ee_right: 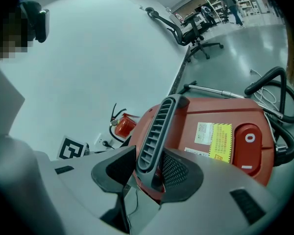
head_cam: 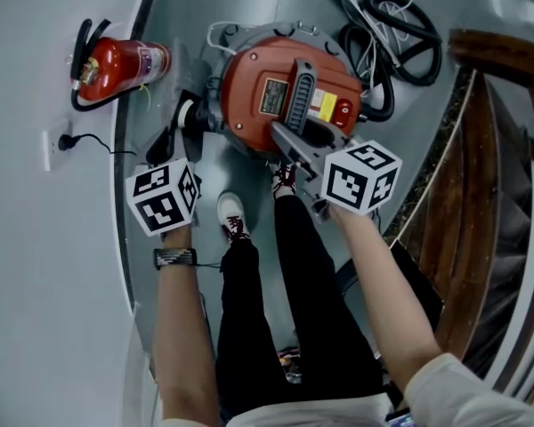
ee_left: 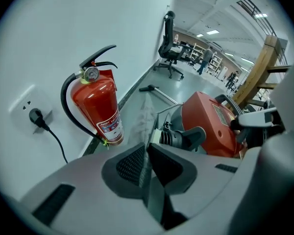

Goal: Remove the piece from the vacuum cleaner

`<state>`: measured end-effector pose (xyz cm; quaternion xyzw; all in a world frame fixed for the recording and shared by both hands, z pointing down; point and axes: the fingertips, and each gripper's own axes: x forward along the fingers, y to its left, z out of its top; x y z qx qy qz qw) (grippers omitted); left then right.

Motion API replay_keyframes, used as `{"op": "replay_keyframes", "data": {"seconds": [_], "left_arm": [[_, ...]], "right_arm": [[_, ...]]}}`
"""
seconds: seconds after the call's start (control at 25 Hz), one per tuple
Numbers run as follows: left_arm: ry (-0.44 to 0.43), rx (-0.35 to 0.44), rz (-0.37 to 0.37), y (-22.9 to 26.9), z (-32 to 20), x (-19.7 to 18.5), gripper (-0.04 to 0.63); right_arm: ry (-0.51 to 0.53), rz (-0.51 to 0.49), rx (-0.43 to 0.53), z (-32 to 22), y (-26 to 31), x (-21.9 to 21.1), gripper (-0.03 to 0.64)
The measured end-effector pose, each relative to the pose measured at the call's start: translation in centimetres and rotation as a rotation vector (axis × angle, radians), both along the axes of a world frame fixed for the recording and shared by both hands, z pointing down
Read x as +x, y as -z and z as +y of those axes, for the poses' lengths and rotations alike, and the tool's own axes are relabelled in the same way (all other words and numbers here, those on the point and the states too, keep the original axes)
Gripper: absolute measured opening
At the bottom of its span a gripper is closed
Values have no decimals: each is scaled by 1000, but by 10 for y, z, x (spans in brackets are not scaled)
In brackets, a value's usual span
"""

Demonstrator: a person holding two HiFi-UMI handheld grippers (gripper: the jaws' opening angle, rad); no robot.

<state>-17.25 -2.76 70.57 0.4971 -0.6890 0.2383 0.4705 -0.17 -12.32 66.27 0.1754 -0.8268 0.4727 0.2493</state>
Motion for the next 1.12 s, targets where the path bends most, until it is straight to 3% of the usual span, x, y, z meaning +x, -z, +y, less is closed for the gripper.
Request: {"op": "replay_keyframes", "data": {"seconds": [0.16, 0.32, 0.4, 0.72, 0.96, 1.12], "left_arm": [[29, 1, 22, -1, 1, -1, 40], [-121, -27, -67, 1, -1, 2, 38], [-157, -24, -74, 1, -2, 4, 37], [-176, 2, -43, -12, -2, 7, 34], [-141, 36, 23, -17, -3, 8, 34], [-180, 34, -9, -17, -2, 6, 34]], "right_arm": [[-4, 4, 0, 0, 0, 0, 160], [8, 7, 7, 0, 0, 0, 160], [17, 15, 15, 0, 0, 0, 161], [11, 46, 43, -2, -8, 4, 167], [37, 46, 46, -3, -10, 4, 169], [23, 36, 45, -4, -10, 4, 169]]}}
